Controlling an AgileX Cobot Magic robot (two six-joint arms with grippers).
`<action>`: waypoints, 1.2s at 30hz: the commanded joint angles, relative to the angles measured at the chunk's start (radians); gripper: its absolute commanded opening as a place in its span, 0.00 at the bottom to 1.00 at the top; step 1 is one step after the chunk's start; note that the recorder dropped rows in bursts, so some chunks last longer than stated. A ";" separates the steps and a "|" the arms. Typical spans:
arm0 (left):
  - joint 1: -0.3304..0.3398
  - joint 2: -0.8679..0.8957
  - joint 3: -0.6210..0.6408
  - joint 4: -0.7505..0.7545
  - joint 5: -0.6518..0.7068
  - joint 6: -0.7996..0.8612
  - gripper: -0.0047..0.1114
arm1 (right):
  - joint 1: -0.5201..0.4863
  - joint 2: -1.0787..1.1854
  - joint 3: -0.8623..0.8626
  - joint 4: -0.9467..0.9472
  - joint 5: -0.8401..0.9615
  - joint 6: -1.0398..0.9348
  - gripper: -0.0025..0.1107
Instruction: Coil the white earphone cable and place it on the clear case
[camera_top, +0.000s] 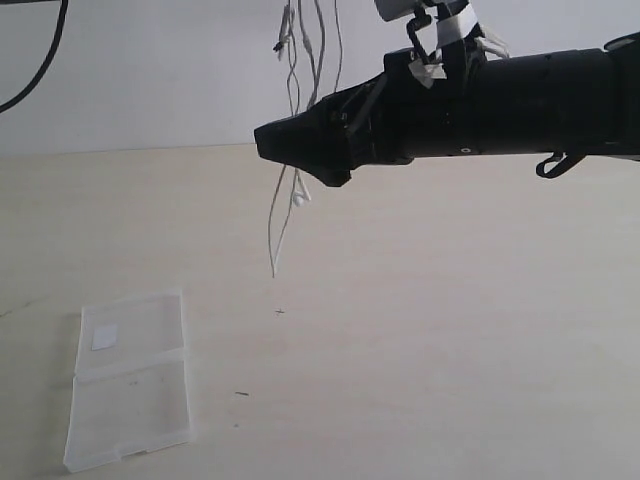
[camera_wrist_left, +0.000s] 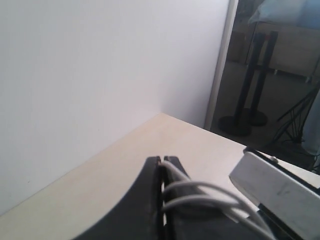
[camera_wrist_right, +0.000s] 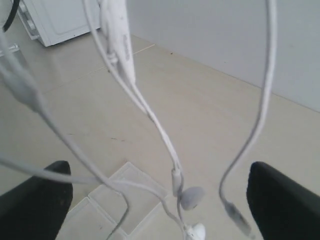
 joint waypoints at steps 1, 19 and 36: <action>-0.005 -0.005 -0.006 0.000 -0.008 -0.003 0.04 | 0.002 -0.001 -0.005 0.005 -0.002 0.000 0.80; -0.005 -0.005 -0.006 -0.009 0.047 -0.026 0.04 | 0.002 -0.001 -0.005 0.005 -0.048 0.019 0.22; -0.005 -0.007 -0.006 -0.009 0.103 -0.026 0.04 | 0.002 -0.001 -0.005 0.005 -0.066 0.017 0.02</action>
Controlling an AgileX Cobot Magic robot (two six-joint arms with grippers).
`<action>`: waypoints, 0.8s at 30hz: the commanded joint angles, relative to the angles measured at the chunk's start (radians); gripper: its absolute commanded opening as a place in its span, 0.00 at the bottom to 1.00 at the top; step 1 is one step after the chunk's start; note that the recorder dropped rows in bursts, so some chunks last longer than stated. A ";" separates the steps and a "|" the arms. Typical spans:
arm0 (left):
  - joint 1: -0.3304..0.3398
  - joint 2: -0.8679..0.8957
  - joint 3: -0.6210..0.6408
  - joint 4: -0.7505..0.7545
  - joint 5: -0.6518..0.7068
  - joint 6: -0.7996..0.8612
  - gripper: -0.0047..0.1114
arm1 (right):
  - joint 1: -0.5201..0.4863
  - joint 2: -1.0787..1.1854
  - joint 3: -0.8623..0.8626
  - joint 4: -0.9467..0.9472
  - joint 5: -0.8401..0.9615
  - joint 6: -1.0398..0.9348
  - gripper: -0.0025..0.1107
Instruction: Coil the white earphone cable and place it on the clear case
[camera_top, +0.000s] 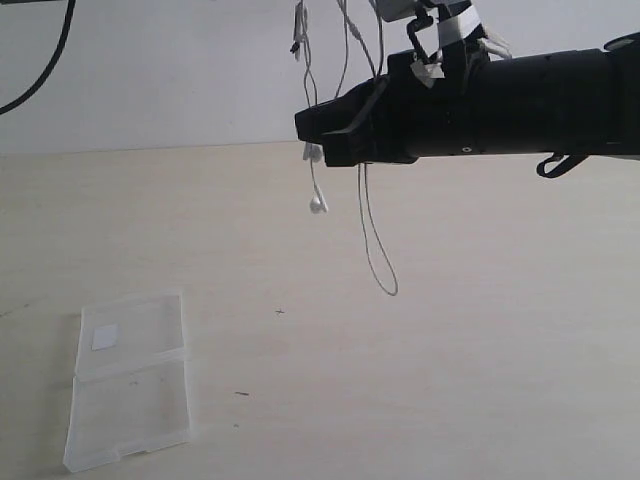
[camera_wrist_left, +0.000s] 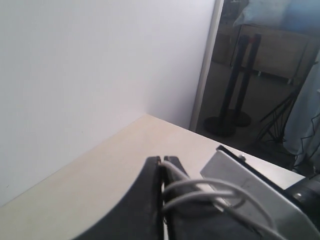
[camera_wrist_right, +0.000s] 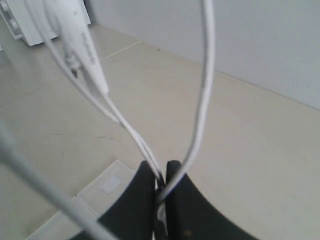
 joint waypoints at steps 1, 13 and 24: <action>-0.005 -0.007 -0.006 -0.009 0.044 -0.010 0.04 | 0.002 -0.001 -0.005 0.005 -0.032 0.000 0.02; -0.005 -0.030 -0.006 0.029 -0.041 -0.015 0.04 | 0.002 -0.001 -0.005 0.005 -0.073 0.002 0.02; -0.005 -0.024 -0.006 0.031 -0.070 -0.015 0.04 | 0.002 -0.003 -0.007 0.005 0.082 -0.068 0.15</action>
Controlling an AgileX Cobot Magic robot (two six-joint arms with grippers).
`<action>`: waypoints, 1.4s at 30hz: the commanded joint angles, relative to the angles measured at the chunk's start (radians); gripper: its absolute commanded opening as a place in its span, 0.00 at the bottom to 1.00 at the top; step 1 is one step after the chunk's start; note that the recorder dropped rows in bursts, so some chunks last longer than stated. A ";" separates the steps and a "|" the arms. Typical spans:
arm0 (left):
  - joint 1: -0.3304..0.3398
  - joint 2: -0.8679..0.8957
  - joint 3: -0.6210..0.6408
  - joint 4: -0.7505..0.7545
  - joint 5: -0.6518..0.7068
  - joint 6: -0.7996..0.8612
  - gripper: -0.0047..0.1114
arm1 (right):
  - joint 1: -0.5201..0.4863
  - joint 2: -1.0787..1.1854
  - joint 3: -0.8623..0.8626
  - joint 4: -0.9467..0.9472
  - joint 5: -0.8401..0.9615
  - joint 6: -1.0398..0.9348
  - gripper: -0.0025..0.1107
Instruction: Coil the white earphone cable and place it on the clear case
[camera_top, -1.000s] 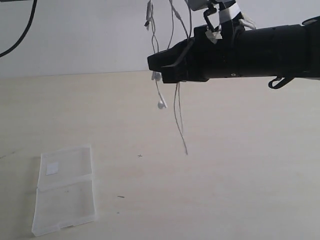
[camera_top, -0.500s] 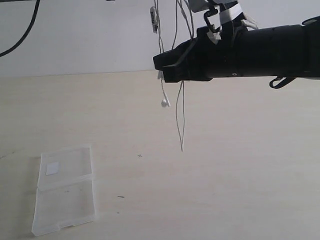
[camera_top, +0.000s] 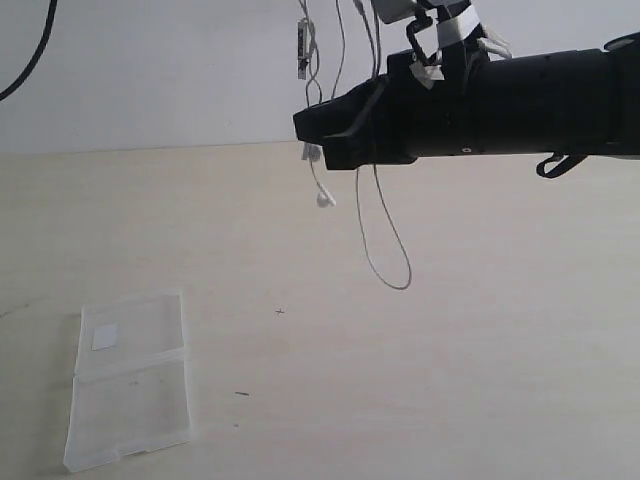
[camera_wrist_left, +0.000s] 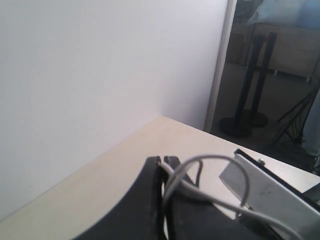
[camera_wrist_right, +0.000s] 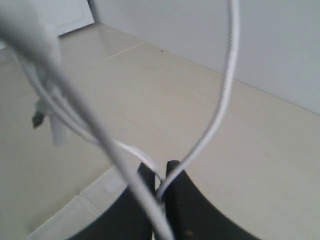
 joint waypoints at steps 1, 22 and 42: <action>-0.005 -0.004 -0.006 0.001 -0.011 -0.007 0.04 | 0.002 -0.003 -0.007 0.004 0.071 -0.042 0.18; -0.005 -0.005 -0.006 0.098 -0.062 -0.004 0.04 | 0.002 -0.003 -0.007 0.004 0.066 -0.019 0.53; 0.203 0.005 -0.010 0.174 0.401 0.025 0.04 | 0.002 -0.003 -0.007 0.004 0.188 -0.019 0.62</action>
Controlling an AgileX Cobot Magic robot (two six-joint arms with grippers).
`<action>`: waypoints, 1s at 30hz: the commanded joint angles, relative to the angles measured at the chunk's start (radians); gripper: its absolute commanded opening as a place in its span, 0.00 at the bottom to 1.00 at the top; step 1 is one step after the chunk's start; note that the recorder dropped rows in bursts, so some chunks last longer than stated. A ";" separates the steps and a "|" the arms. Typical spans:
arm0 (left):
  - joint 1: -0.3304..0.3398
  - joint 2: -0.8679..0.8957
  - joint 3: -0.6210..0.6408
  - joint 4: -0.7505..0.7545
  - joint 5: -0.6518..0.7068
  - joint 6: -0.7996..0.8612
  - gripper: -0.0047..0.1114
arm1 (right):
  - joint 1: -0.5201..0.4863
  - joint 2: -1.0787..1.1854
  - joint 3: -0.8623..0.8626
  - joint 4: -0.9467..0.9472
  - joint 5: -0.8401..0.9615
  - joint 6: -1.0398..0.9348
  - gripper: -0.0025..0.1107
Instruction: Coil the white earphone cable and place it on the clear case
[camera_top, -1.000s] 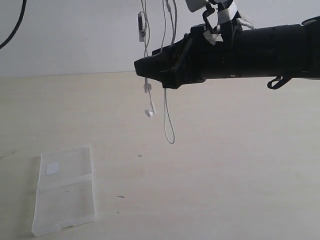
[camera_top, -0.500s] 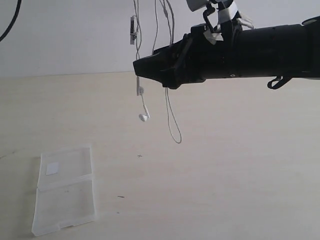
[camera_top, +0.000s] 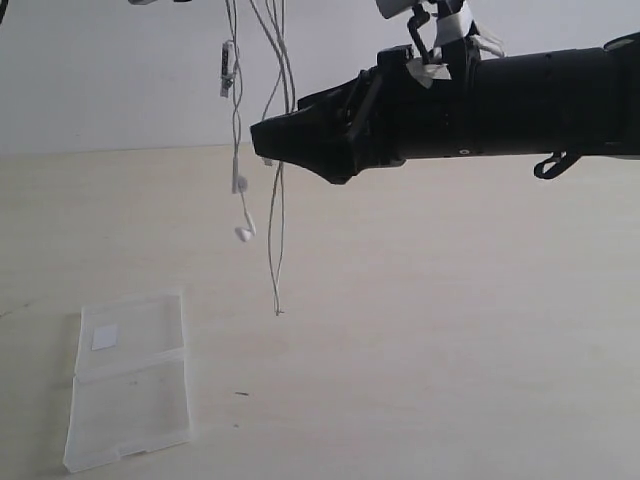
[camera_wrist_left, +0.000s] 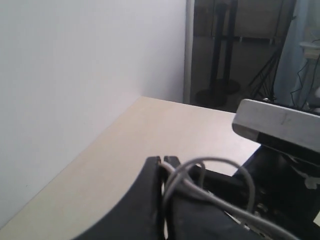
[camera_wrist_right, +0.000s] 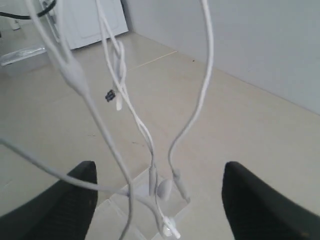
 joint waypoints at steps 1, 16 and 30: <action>0.003 0.006 -0.013 -0.008 0.057 0.019 0.04 | 0.001 -0.003 -0.007 0.004 0.071 0.000 0.62; 0.043 0.007 -0.021 -0.011 0.213 0.004 0.04 | 0.001 -0.003 -0.007 -0.044 0.051 0.002 0.62; 0.043 0.007 -0.021 -0.009 0.259 -0.015 0.04 | 0.001 -0.003 -0.007 -0.042 0.001 0.002 0.62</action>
